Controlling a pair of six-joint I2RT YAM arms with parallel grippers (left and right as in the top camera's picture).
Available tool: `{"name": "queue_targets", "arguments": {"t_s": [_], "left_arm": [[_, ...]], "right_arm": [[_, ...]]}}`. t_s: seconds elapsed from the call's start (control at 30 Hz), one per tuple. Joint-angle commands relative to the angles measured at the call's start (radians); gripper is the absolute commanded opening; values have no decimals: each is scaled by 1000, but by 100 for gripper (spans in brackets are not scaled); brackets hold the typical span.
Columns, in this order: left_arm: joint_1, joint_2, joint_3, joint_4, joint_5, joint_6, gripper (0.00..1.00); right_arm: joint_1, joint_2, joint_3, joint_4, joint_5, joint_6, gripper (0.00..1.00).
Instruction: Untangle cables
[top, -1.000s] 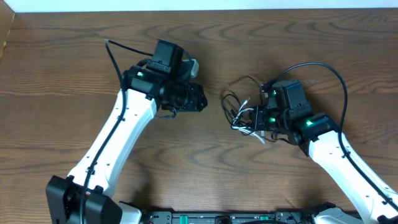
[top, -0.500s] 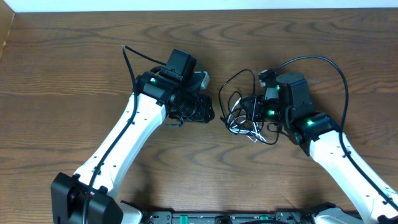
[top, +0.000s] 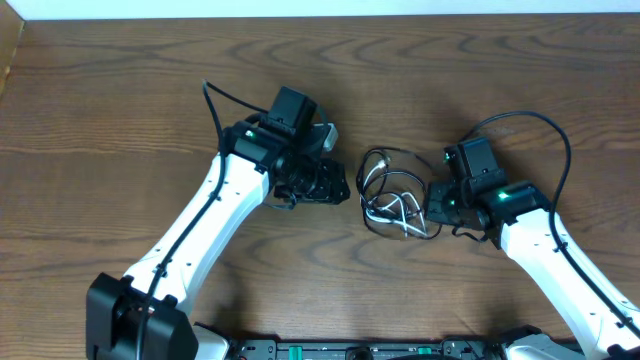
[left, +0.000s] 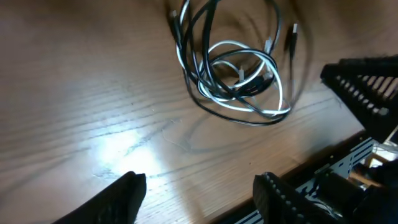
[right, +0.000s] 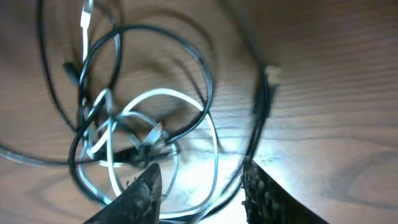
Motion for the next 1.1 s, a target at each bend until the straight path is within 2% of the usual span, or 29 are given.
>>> {"name": "queue_targets", "arguments": {"t_s": [0.0,0.3,0.5,0.67,0.93,1.03,1.07], "left_arm": [[-27,6,-37,29,36,-27,61],[-79,8,-116,170,35,-125,61],[-82,15,-193,247,31,-167,61],[-88,38,-237,320,32,-166,61],[-138,117,-239,460,32,-166,60],[-155,154,-239,490,31,-166,53],[-156,165,-239,496,29,-166,44]], "right_arm": [[-5,-5,5,0,64,1,41],[-5,-5,5,0,57,1,47],[-5,-5,5,19,-61,-11,57],[-4,-5,5,38,-159,-33,57],[-4,-5,5,38,-161,-33,57],[-4,-5,5,37,-161,-33,57],[-4,-5,5,37,-162,-33,58]]}}
